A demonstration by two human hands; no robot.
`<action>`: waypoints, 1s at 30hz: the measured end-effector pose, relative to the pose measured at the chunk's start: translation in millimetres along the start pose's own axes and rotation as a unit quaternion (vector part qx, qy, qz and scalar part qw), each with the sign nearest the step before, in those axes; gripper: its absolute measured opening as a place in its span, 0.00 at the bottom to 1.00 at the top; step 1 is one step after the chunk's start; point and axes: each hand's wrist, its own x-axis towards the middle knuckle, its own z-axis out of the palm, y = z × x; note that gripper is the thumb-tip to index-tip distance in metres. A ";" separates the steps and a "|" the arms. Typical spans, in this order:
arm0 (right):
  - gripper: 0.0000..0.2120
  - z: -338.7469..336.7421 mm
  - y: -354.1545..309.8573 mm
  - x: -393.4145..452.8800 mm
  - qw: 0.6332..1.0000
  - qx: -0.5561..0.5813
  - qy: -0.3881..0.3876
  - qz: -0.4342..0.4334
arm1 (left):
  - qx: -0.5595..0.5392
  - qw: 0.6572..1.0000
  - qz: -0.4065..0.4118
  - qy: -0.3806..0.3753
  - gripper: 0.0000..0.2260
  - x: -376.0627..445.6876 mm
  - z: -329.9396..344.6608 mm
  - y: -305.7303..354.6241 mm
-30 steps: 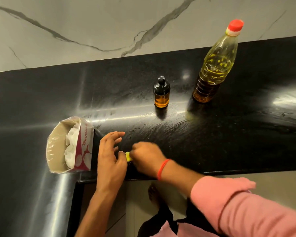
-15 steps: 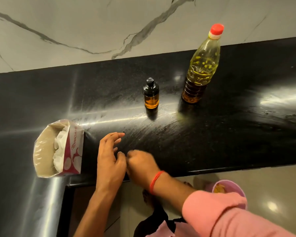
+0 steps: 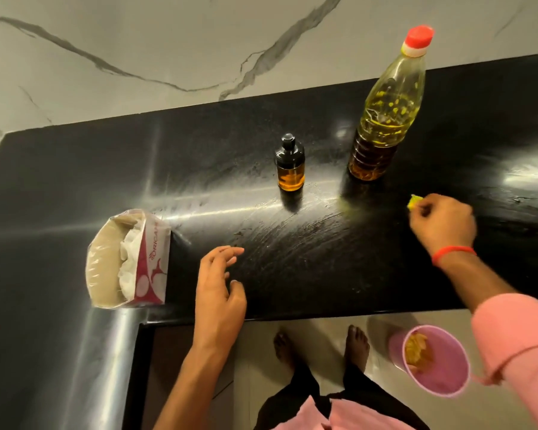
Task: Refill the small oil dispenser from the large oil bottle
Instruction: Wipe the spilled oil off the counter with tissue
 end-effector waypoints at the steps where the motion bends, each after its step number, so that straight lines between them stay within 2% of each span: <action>1: 0.05 6.3 -15.0 -9.5 1.000 0.013 -0.011 -0.004 | 0.000 1.000 0.000 -0.004 0.30 0.1 2.2 1.1; 4: 0.08 34.0 -69.9 -58.1 0.989 0.032 -0.067 -0.127 | 0.003 1.000 0.002 -0.016 0.30 4.8 10.2 7.9; 8: 0.08 62.7 -134.0 -145.0 0.921 0.000 -0.180 -0.345 | 0.004 1.000 0.015 -0.016 0.30 19.2 19.5 17.3; 10: 0.07 63.2 -141.9 -166.8 0.890 0.002 -0.215 -0.403 | 0.000 1.000 0.014 -0.018 0.31 25.3 22.5 20.8; 12: 0.05 60.9 -131.2 -164.9 0.881 0.005 -0.197 -0.431 | 0.002 1.000 0.014 -0.023 0.31 29.5 24.6 22.4; 15: 0.06 49.0 -92.6 -129.4 0.908 -0.007 -0.155 -0.389 | 0.006 0.999 0.024 -0.030 0.31 30.4 25.4 20.9; 18: 0.07 25.1 -32.3 -64.5 0.962 -0.014 -0.085 -0.259 | 0.005 0.999 0.022 -0.036 0.30 28.2 24.5 17.4; 20: 0.05 3.1 8.7 -23.3 0.986 -0.038 -0.045 -0.158 | 0.003 0.999 0.019 -0.037 0.30 26.4 24.3 15.7; 23: 0.04 -17.8 37.6 10.5 0.998 -0.050 -0.008 -0.036 | 0.001 0.999 0.014 -0.033 0.30 24.3 24.9 15.2; 25: 0.06 -13.5 29.0 13.4 0.999 -0.039 0.002 0.009 | -0.003 0.999 0.012 -0.030 0.30 23.3 26.0 16.0; 28: 0.08 9.6 -20.0 -9.3 1.000 -0.010 -0.019 -0.021 | -0.003 0.999 0.017 -0.033 0.29 22.2 27.5 17.9; 30: 0.09 30.0 -63.2 -41.3 0.991 -0.012 -0.063 -0.116 | -0.002 0.999 0.021 -0.033 0.30 22.6 27.6 18.9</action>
